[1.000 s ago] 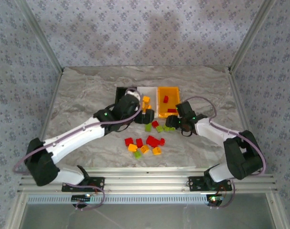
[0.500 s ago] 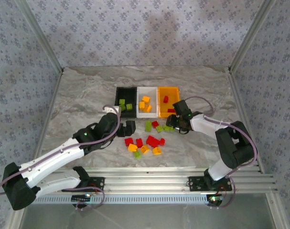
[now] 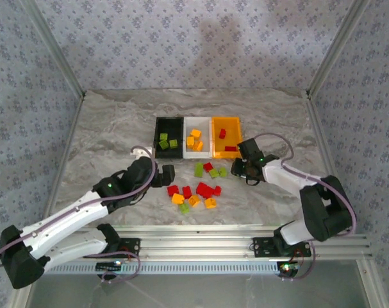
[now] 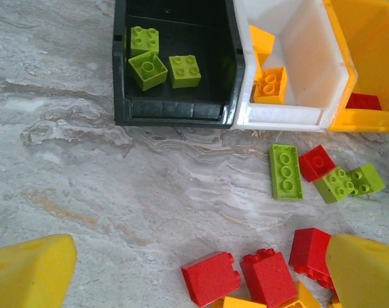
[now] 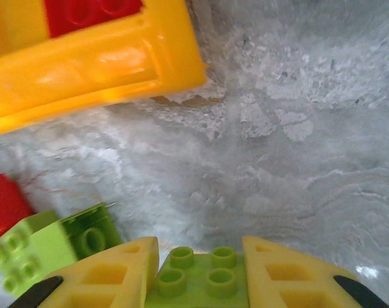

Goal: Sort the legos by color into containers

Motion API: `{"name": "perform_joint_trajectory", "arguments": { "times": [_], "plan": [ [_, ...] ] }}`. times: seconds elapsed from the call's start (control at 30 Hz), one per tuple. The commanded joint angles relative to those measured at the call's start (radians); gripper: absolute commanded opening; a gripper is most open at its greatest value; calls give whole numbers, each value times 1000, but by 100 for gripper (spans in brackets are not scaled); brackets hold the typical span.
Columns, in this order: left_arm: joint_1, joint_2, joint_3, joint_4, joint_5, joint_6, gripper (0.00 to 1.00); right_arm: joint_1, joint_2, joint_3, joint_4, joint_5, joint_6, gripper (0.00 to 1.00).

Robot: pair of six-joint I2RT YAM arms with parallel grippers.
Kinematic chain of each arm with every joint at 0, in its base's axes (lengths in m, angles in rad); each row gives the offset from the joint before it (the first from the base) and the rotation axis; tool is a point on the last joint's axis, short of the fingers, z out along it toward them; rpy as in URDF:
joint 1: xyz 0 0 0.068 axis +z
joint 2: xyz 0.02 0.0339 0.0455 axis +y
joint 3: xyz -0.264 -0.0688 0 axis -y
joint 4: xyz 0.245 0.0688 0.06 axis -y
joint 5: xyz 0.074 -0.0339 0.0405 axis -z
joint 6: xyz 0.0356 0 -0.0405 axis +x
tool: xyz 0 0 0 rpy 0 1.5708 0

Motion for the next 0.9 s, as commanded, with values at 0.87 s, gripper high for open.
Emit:
{"name": "perform_joint_trajectory", "arguments": {
  "times": [0.87],
  "plan": [
    [18,-165,-136,-147,7,-120,100,280,825,1215,-53,-183,-182,35]
  ]
}}
